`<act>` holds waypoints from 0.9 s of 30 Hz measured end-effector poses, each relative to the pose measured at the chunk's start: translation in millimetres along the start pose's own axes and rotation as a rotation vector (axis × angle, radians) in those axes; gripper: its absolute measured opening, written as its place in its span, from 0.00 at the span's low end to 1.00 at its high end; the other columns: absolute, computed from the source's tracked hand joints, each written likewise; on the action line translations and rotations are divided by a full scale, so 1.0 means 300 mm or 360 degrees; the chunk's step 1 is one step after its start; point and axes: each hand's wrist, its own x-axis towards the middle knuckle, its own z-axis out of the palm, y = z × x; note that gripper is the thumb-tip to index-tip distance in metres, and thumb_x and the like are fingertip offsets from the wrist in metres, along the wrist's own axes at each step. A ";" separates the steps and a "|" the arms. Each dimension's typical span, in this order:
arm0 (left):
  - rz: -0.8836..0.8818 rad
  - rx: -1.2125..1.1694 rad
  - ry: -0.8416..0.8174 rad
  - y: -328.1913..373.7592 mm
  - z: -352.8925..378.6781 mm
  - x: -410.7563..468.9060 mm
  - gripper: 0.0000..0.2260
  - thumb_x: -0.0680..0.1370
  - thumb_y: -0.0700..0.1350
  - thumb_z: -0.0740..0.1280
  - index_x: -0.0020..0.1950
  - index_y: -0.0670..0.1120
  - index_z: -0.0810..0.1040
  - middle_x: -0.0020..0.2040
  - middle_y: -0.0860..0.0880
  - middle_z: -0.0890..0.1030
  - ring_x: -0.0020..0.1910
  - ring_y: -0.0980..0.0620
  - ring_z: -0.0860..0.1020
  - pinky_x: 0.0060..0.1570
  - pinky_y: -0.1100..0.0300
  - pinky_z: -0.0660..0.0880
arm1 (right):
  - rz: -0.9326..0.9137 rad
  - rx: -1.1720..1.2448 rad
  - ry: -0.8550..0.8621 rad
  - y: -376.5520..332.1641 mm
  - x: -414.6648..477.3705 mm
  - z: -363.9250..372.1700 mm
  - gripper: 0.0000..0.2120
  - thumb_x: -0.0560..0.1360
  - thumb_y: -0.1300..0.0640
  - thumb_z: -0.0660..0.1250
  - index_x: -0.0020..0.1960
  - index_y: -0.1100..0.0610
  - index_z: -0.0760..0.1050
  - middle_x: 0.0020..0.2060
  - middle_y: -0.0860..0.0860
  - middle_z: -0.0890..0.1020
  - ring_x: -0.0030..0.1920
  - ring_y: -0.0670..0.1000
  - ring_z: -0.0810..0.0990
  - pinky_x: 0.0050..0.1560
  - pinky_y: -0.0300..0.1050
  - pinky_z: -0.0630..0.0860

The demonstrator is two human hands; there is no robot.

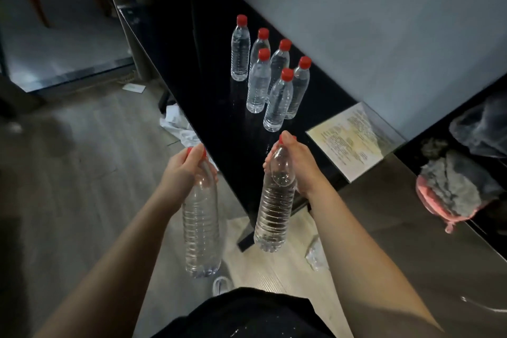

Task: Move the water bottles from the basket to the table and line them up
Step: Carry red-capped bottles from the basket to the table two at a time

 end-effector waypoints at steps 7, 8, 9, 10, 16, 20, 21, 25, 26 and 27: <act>0.0038 0.0049 -0.0056 0.039 -0.052 0.253 0.16 0.83 0.50 0.57 0.45 0.40 0.74 0.35 0.42 0.82 0.34 0.44 0.80 0.40 0.51 0.76 | -0.0071 -0.0084 0.0025 -0.044 0.186 0.055 0.24 0.79 0.43 0.59 0.44 0.65 0.76 0.36 0.58 0.82 0.38 0.56 0.83 0.45 0.50 0.78; 0.0049 0.0071 -0.0089 0.047 -0.062 0.293 0.16 0.83 0.50 0.57 0.46 0.39 0.74 0.35 0.43 0.82 0.34 0.44 0.80 0.40 0.52 0.76 | -0.0080 -0.0091 0.0059 -0.046 0.214 0.070 0.24 0.79 0.43 0.59 0.45 0.65 0.77 0.36 0.58 0.82 0.38 0.56 0.83 0.45 0.50 0.78; 0.0065 0.0088 -0.0127 0.055 -0.072 0.335 0.15 0.83 0.49 0.57 0.46 0.39 0.74 0.35 0.43 0.81 0.34 0.44 0.80 0.40 0.51 0.77 | -0.0086 -0.0096 0.0099 -0.049 0.241 0.088 0.24 0.79 0.44 0.58 0.45 0.66 0.77 0.36 0.57 0.82 0.38 0.55 0.83 0.46 0.50 0.79; 0.0076 0.0093 -0.0167 0.064 -0.085 0.379 0.15 0.83 0.49 0.56 0.46 0.39 0.73 0.35 0.43 0.81 0.34 0.43 0.80 0.40 0.50 0.77 | -0.0090 -0.0095 0.0146 -0.051 0.270 0.107 0.23 0.80 0.45 0.58 0.44 0.65 0.77 0.36 0.57 0.83 0.39 0.55 0.83 0.47 0.51 0.79; 0.0091 0.0256 -0.0374 0.134 -0.160 0.710 0.15 0.82 0.52 0.57 0.45 0.43 0.74 0.36 0.45 0.83 0.37 0.44 0.81 0.44 0.49 0.78 | -0.0169 -0.0123 0.0533 -0.067 0.475 0.238 0.20 0.76 0.41 0.62 0.34 0.53 0.79 0.36 0.56 0.84 0.43 0.58 0.83 0.59 0.61 0.76; 0.0211 0.0499 -0.0450 0.202 -0.196 0.936 0.15 0.81 0.55 0.58 0.44 0.46 0.76 0.37 0.48 0.84 0.36 0.51 0.82 0.41 0.57 0.76 | -0.0220 -0.0176 0.0898 -0.114 0.610 0.334 0.21 0.74 0.39 0.62 0.33 0.54 0.78 0.36 0.56 0.84 0.42 0.57 0.83 0.56 0.58 0.78; 0.0232 0.0536 -0.0493 0.221 -0.202 0.987 0.15 0.81 0.55 0.58 0.45 0.46 0.77 0.38 0.49 0.84 0.37 0.53 0.82 0.40 0.60 0.75 | -0.0247 -0.0185 0.0962 -0.126 0.644 0.358 0.21 0.76 0.41 0.62 0.35 0.56 0.78 0.34 0.54 0.83 0.40 0.53 0.83 0.54 0.54 0.79; 0.0291 0.0495 -0.0646 0.289 -0.218 1.174 0.11 0.81 0.54 0.59 0.48 0.49 0.76 0.41 0.49 0.84 0.38 0.54 0.82 0.37 0.64 0.75 | -0.0400 -0.0228 0.1186 -0.165 0.787 0.442 0.18 0.79 0.47 0.63 0.41 0.61 0.79 0.30 0.51 0.80 0.32 0.43 0.79 0.41 0.33 0.74; 0.0319 0.0481 -0.0647 0.300 -0.216 1.215 0.10 0.81 0.54 0.60 0.48 0.49 0.76 0.41 0.49 0.84 0.38 0.56 0.82 0.37 0.65 0.74 | -0.0442 -0.0234 0.1238 -0.174 0.821 0.461 0.17 0.79 0.48 0.63 0.43 0.60 0.78 0.30 0.50 0.79 0.32 0.42 0.77 0.40 0.32 0.73; 0.0362 0.0484 -0.0644 0.309 -0.213 1.254 0.10 0.81 0.53 0.60 0.49 0.50 0.76 0.41 0.50 0.83 0.38 0.57 0.81 0.37 0.68 0.74 | -0.0488 -0.0236 0.1289 -0.182 0.855 0.475 0.15 0.79 0.49 0.63 0.44 0.61 0.78 0.30 0.48 0.78 0.32 0.40 0.76 0.40 0.32 0.72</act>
